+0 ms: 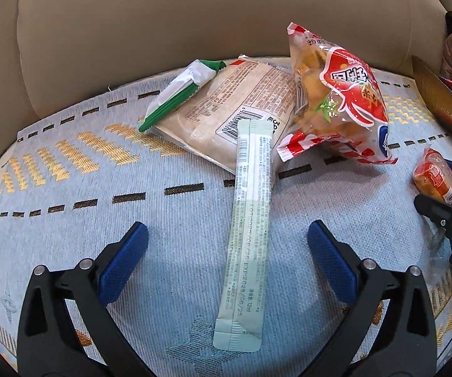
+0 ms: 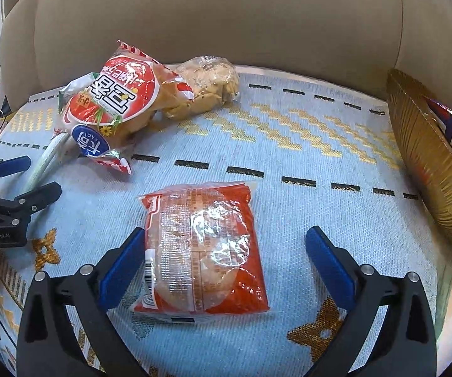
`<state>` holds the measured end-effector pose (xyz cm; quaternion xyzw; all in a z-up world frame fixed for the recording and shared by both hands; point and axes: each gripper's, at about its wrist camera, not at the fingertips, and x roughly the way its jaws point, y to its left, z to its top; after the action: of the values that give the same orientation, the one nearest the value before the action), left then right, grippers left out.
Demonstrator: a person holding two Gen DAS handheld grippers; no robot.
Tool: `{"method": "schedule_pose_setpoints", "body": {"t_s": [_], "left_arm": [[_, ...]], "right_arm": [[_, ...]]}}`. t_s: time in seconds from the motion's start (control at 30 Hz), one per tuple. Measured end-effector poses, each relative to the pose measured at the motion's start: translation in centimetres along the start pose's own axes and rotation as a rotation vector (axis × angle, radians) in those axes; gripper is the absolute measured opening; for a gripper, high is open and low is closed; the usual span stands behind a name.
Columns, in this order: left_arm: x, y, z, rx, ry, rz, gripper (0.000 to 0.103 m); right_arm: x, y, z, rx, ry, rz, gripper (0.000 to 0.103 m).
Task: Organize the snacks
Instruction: 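Carry the white stick and orange bread pack to the gold plate and release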
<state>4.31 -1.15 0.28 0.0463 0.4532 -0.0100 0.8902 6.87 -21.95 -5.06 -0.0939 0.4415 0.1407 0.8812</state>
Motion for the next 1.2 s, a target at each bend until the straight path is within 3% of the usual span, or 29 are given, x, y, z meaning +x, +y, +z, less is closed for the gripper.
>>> {"method": "schedule_pose_setpoints", "body": {"t_s": [0.07, 0.13, 0.23, 0.3, 0.4, 0.57, 0.83, 1.0, 1.2], "left_arm": [[0.0, 0.0, 0.0, -0.003, -0.002, -0.004, 0.1], [-0.4, 0.2, -0.3, -0.012, -0.015, -0.007, 0.094], [-1.3, 0.1, -0.9, -0.004, -0.033, -0.009, 0.073], [-1.9, -0.3, -1.2, 0.018, -0.037, -0.021, 0.049], [-2.6, -1.3, -1.6, 0.061, -0.035, -0.05, 0.018], [-4.0, -1.3, -1.5, 0.064, -0.052, -0.082, 0.016], [-8.5, -1.5, 2.4, 0.082, -0.159, -0.098, 0.015], [-8.7, -3.4, 7.3, 0.088, -0.145, -0.163, 0.015], [-10.4, -8.4, 14.9, 0.189, -0.198, -0.23, 0.016]], "right_arm": [[0.0, 0.0, 0.1, -0.005, 0.015, 0.0, 0.098], [-0.2, 0.3, 0.0, -0.009, 0.026, -0.006, 0.098], [-0.8, 0.6, -0.1, -0.029, 0.043, 0.0, 0.087], [-1.5, 1.1, 0.0, -0.052, 0.052, 0.029, 0.054], [-1.8, 1.5, 0.1, -0.071, 0.073, 0.055, 0.051], [-2.9, 0.1, 0.8, -0.009, 0.047, 0.093, 0.05], [-7.7, -4.0, 4.0, 0.119, -0.108, 0.094, 0.05], [-10.9, -8.0, 6.4, 0.218, -0.202, 0.056, 0.05], [-13.4, -14.5, 7.7, 0.405, -0.273, 0.009, 0.05]]}}
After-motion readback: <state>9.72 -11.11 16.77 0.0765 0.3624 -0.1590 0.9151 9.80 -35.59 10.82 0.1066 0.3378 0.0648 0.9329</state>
